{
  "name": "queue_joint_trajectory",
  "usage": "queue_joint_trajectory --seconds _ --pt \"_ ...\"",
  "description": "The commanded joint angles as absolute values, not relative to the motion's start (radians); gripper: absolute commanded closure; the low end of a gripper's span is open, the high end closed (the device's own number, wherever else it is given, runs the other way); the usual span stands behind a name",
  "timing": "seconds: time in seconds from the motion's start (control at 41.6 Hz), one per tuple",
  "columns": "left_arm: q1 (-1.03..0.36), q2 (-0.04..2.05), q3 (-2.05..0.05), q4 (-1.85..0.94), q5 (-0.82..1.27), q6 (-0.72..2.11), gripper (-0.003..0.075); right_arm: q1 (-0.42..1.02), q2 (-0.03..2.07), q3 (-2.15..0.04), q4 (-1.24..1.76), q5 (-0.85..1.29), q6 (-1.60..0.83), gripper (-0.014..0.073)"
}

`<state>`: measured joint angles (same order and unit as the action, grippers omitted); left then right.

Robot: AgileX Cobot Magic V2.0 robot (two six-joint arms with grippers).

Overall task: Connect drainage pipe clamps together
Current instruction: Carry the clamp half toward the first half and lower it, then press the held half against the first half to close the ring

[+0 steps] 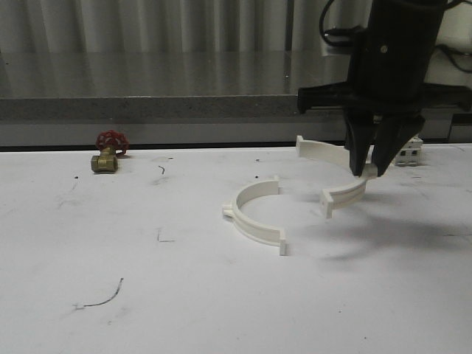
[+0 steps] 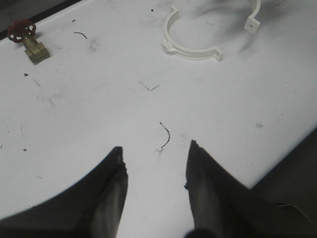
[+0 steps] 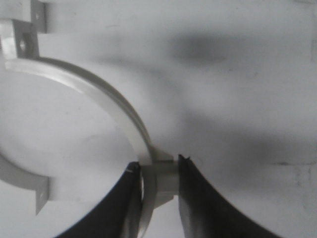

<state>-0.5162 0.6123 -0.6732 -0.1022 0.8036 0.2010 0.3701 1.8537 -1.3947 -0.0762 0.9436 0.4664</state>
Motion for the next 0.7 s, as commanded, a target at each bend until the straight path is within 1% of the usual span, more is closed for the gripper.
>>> queue_joint_trajectory --seconds 0.0,0.24,0.673 --pt "-0.515 0.613 -0.701 -0.111 0.737 0.198 0.0437 0.370 1.842 -1.427 -0.068 0.892 0.466 0.0420" --pt "-0.515 0.613 -0.701 -0.111 0.737 0.198 0.0437 0.370 1.911 -1.428 -0.010 0.826 0.467 0.0420" --pt "-0.515 0.613 -0.701 -0.111 0.737 0.198 0.0437 0.369 1.918 -1.429 -0.005 0.778 0.471 0.0420"
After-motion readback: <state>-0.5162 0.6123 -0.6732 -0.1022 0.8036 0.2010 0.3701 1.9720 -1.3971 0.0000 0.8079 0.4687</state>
